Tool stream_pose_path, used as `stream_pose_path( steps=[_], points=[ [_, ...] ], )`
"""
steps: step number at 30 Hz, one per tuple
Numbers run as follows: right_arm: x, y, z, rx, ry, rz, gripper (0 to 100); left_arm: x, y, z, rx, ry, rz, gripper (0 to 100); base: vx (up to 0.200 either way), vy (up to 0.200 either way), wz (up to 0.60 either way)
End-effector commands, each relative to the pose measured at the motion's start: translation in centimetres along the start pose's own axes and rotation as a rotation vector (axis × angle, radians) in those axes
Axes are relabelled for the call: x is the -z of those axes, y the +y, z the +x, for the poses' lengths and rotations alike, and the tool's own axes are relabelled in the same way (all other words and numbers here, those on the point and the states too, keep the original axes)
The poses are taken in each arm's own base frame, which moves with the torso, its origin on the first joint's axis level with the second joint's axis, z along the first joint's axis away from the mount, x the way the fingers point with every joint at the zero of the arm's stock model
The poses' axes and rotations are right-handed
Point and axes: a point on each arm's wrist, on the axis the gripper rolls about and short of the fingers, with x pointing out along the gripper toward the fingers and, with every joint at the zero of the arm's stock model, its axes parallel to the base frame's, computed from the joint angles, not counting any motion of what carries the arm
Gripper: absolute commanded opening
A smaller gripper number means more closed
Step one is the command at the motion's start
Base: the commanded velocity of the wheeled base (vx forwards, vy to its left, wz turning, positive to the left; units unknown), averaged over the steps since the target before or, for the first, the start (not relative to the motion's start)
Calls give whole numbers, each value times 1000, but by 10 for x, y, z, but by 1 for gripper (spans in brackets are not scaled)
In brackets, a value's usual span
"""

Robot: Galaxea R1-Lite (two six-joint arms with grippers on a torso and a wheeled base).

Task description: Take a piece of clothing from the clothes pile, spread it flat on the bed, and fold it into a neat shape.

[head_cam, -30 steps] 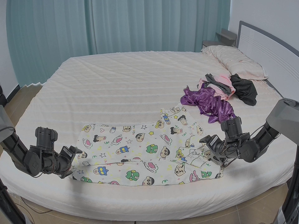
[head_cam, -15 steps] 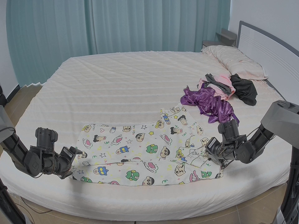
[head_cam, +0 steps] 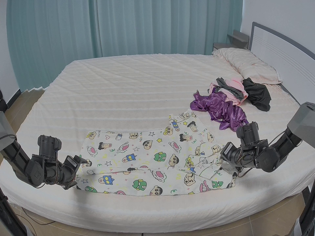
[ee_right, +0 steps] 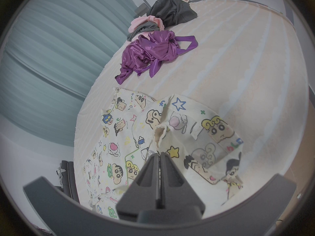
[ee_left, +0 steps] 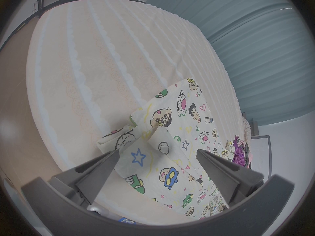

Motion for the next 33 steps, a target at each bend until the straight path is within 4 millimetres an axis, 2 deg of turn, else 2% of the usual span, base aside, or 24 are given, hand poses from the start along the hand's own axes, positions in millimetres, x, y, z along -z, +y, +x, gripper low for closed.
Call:
stream_pose_path(
  steps=[1,4,6,9,15,25,26,33],
  points=[
    [-1,11,-29,-36,-2,-16,0,1,2,0,-6,5,0,100,0,0,0],
    [1,12,-33,-32,7,-21,0,2,2,0,-7,7,3,100,0,0,0],
    [10,10,-50,-16,39,-44,0,3,2,0,-7,10,6,100,0,0,0],
    [18,4,-56,3,49,-58,0,3,2,0,-9,11,6,100,0,0,0],
    [39,-9,-56,97,18,-127,0,4,3,0,-12,14,6,100,0,0,0],
    [61,-18,-66,123,64,-185,0,5,4,0,-16,16,6,100,0,0,0],
    [63,-19,-66,126,69,-189,100,5,4,0,-16,16,6,100,0,0,0],
    [69,-24,-79,118,87,-208,100,6,4,0,-17,18,7,100,0,0,0]
  ],
)
